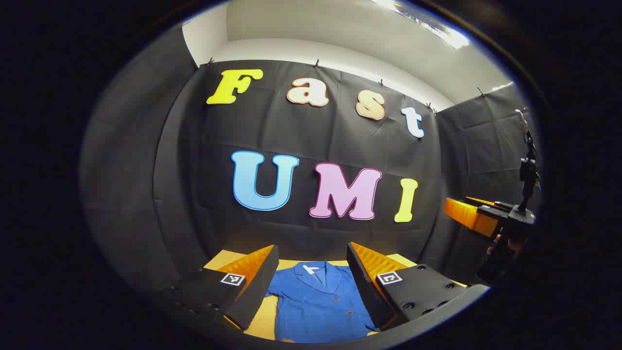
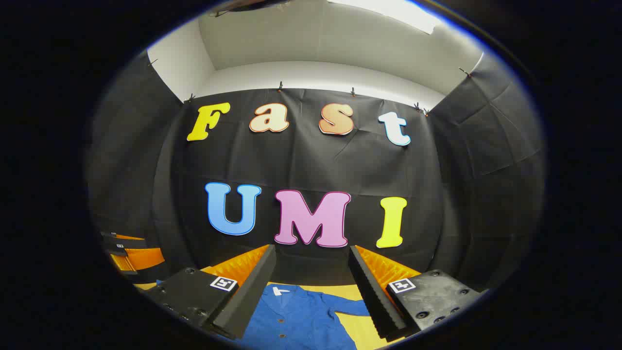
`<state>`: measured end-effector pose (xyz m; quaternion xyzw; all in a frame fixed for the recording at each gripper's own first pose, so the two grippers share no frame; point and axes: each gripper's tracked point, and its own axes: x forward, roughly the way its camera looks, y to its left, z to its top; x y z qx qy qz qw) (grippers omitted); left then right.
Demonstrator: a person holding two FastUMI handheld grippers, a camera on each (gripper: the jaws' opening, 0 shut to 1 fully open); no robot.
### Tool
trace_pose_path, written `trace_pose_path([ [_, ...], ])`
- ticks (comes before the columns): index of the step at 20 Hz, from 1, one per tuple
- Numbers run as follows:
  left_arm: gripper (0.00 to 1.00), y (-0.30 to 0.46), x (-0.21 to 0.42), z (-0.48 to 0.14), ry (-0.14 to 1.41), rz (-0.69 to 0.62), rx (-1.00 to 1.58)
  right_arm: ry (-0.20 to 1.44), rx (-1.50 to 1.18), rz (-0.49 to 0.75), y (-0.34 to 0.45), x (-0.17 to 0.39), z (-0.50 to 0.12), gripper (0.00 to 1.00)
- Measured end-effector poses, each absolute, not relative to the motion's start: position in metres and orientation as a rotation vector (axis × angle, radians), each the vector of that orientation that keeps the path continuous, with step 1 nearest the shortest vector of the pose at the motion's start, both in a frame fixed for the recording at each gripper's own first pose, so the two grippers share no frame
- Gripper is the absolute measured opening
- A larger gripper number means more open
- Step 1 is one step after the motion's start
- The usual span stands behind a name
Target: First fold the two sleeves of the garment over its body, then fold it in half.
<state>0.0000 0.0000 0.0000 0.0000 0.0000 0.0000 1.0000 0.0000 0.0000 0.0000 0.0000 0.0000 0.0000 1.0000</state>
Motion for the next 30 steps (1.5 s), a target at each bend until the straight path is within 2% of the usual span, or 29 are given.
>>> trace_pose_path([
  [16, 0.81, -0.001, -0.037, 0.003, -0.002, 0.006, 0.057, 0.004, -0.013, 0.054, 0.027, -0.026, 0.008, 0.96],
  [19, 0.81, 0.004, -0.042, 0.001, 0.004, 0.025, 0.039, 0.037, 0.032, 0.048, 0.026, -0.03, 0.0, 0.94],
  [21, 0.81, 0.011, -0.044, 0.0, 0.011, 0.054, 0.029, 0.049, 0.05, 0.031, 0.021, -0.03, -0.003, 0.97],
  [28, 0.81, 0.007, -0.039, -0.01, 0.034, 0.077, -0.017, 0.107, 0.023, 0.039, 0.015, -0.026, -0.032, 0.94],
  [30, 0.81, 0.004, -0.033, -0.011, 0.03, 0.079, -0.017, 0.13, 0.026, 0.048, 0.011, -0.023, -0.041, 0.97],
])
